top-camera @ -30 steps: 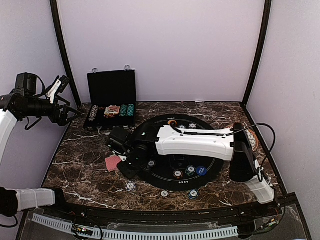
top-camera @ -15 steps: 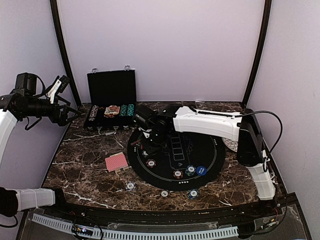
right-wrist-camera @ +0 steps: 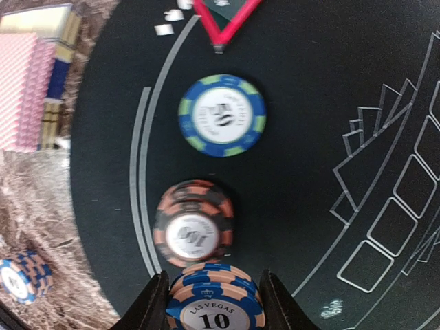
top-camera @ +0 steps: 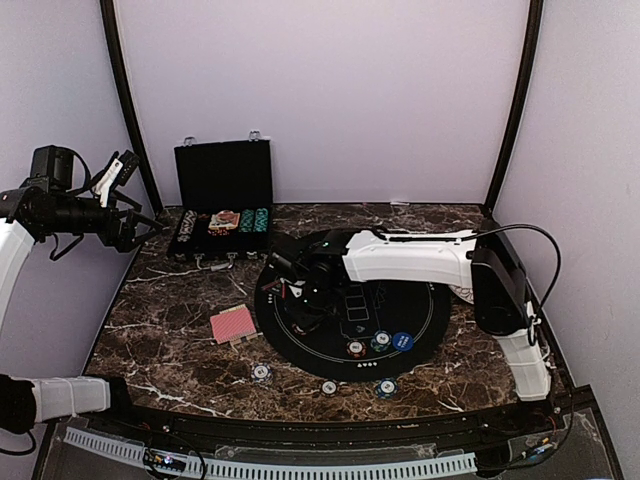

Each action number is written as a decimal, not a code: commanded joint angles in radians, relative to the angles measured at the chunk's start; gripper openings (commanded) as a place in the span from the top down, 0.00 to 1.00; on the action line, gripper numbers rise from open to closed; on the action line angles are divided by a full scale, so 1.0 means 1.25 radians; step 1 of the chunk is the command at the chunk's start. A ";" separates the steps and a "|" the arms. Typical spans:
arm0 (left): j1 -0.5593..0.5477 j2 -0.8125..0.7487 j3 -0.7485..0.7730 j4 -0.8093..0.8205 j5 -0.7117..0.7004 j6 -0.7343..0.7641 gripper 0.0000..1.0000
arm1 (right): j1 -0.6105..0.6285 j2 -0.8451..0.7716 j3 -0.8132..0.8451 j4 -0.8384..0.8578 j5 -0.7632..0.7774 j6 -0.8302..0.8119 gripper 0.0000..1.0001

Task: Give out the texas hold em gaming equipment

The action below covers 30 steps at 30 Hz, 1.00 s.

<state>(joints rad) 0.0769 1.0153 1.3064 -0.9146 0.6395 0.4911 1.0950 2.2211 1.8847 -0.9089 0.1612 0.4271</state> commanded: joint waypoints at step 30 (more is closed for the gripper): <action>0.004 -0.005 0.005 -0.006 0.020 0.016 0.01 | -0.018 0.063 0.159 0.018 -0.037 0.012 0.81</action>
<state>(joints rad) 0.0769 1.0153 1.3064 -0.9146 0.6449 0.4946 1.0718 2.3322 2.0895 -0.9195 0.1303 0.4297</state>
